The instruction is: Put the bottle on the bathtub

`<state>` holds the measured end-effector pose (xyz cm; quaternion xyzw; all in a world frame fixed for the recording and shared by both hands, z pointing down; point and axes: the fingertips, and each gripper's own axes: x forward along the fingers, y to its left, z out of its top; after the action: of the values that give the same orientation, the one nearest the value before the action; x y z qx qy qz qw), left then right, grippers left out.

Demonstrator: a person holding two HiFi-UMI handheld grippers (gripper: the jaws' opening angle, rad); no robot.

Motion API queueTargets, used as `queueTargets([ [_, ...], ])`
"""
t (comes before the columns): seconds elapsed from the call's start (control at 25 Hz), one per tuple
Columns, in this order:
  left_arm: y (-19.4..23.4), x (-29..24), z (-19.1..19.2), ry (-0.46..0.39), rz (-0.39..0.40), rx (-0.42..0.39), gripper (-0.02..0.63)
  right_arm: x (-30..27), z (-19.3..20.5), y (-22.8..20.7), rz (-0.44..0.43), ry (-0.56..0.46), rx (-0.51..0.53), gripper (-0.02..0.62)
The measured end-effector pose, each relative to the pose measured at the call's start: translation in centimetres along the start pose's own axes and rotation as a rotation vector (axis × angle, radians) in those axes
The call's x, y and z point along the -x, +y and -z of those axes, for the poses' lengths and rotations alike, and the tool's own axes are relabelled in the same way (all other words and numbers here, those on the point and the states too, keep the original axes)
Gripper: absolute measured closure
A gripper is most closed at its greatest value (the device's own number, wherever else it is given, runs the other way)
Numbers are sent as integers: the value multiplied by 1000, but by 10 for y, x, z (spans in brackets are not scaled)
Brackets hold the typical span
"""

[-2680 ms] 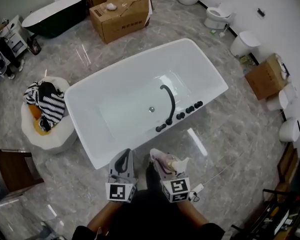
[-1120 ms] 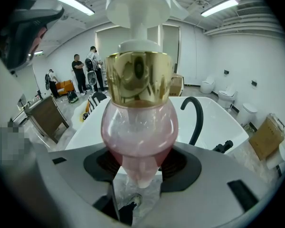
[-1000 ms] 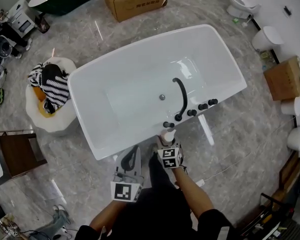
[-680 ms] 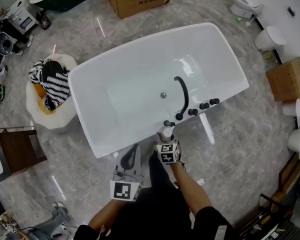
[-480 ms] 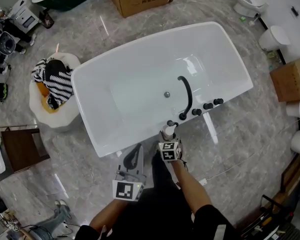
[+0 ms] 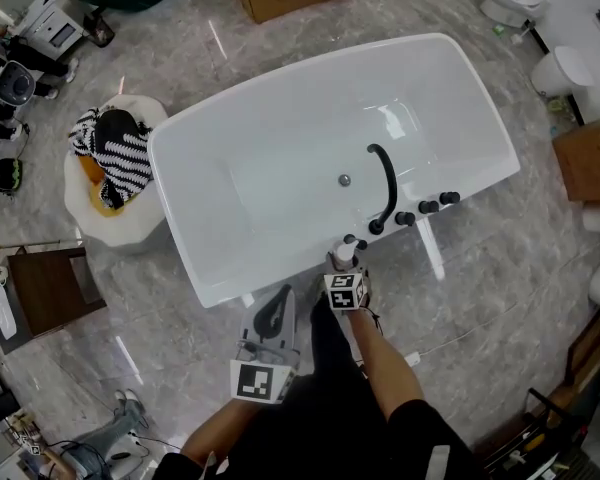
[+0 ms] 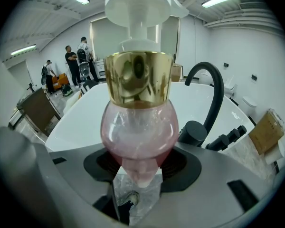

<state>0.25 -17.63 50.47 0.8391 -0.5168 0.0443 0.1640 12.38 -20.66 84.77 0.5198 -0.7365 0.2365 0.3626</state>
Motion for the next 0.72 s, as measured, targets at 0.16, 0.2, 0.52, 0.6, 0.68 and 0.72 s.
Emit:
queueTargets([
  [0.16,3,-2,4,8,-9,6,592,-9,4,-4,10,13,-18,373],
  [0.2,4,-2,6,10,-13,6,592,-11,6,-6,11,17,-20,373],
  [0.52,16,-2,17,34,-40,12,592,-25,10,-3,12,2,-14,373],
  [0.6,16,-3,18,36,-42,10,592,-27,10,-2,11,1,-14,373],
  [0.68,17,-5,19,37,-43,8,592,-31,10,-2,8,0,-12,373],
  [0.72,17,-5,20,37,-44,9,592,-34,10,-1,7,-2,-11,373],
])
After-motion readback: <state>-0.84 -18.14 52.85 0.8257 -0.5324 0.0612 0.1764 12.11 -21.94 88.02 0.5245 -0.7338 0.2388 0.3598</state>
